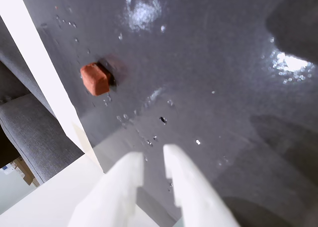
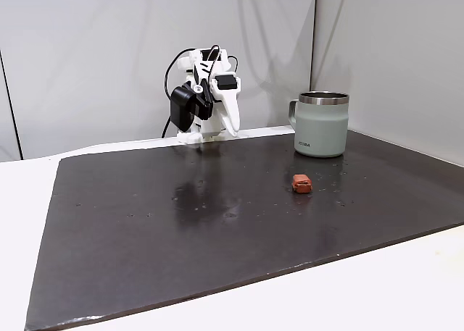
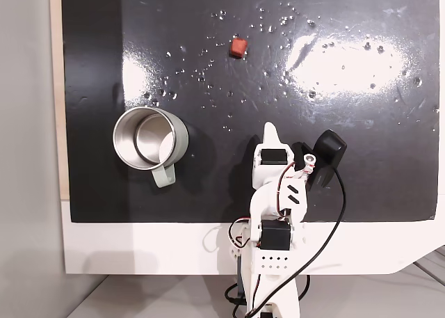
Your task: Grasp a cube and put it in the cup.
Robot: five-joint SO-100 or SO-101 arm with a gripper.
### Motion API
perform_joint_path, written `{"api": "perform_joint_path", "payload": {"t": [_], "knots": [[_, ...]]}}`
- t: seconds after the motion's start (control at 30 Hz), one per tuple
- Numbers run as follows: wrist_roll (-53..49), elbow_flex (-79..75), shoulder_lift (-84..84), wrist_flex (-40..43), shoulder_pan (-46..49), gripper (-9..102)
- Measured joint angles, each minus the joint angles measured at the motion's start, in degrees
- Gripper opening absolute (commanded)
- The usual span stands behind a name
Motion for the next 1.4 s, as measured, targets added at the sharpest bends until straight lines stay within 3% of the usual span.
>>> {"api": "perform_joint_path", "payload": {"t": [0.17, 1.03, 1.4], "knots": [[0.0, 0.0, 0.0, 0.0, -3.7, 1], [-0.4, 0.0, 0.0, 0.0, -3.1, 0], [-2.5, -10.5, -2.4, 2.8, -4.0, 0]]}}
